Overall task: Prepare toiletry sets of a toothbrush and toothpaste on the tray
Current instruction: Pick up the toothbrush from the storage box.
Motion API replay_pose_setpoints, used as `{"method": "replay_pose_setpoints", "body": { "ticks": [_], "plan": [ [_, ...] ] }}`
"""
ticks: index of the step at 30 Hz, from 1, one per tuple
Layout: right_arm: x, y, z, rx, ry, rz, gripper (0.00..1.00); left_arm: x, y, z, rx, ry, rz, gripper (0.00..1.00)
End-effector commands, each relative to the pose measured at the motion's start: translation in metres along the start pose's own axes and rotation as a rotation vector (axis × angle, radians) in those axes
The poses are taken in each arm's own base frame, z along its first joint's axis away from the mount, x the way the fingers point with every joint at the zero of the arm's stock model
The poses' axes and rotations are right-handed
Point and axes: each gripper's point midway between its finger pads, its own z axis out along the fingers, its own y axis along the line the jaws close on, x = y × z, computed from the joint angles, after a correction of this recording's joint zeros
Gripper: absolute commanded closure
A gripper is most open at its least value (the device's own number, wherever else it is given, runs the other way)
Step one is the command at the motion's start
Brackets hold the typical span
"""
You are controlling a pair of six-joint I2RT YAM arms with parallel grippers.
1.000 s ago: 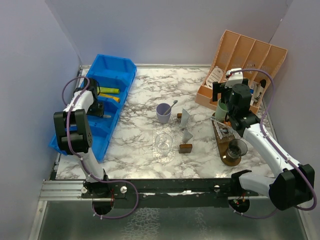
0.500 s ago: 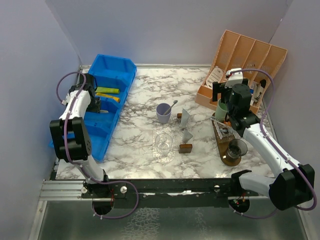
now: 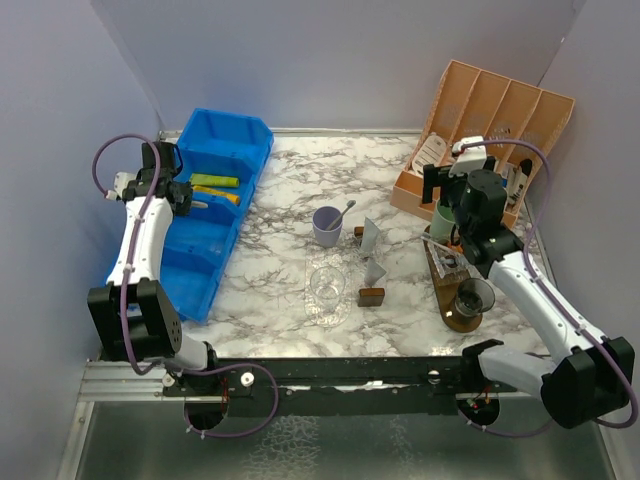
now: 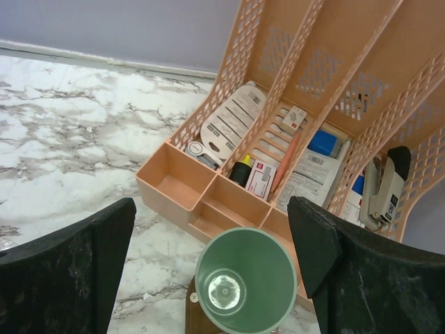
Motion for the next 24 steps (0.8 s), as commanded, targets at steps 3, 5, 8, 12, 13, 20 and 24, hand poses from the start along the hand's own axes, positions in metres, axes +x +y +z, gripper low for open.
{"method": "replay_pose_setpoints", "body": {
  "ticks": [3,5,8,12,13,20,24],
  "plan": [
    [-0.017,0.011,-0.014,-0.056,-0.071,0.005,0.09,-0.012,-0.008,-0.028,0.145,-0.050,0.043,1.00],
    [-0.019,0.011,-0.017,-0.060,-0.084,0.002,0.09,-0.009,-0.019,-0.037,0.247,-0.044,0.094,1.00],
    [-0.027,0.012,-0.021,-0.072,-0.108,-0.002,0.09,-0.005,-0.044,-0.058,0.450,-0.043,0.190,1.00],
    [-0.037,0.012,-0.031,-0.096,-0.129,-0.002,0.09,0.005,-0.074,-0.091,0.695,-0.040,0.337,1.00],
    [-0.039,0.013,-0.034,-0.105,-0.131,-0.001,0.09,0.010,-0.081,-0.099,0.753,-0.035,0.372,1.00],
    [-0.059,0.009,-0.064,-0.158,-0.213,-0.106,0.09,0.080,-0.111,-0.162,1.109,0.017,0.614,1.00],
    [-0.071,0.018,-0.102,-0.254,-0.357,-0.226,0.09,0.140,-0.107,-0.209,1.358,0.051,0.739,1.00]
  ]
}}
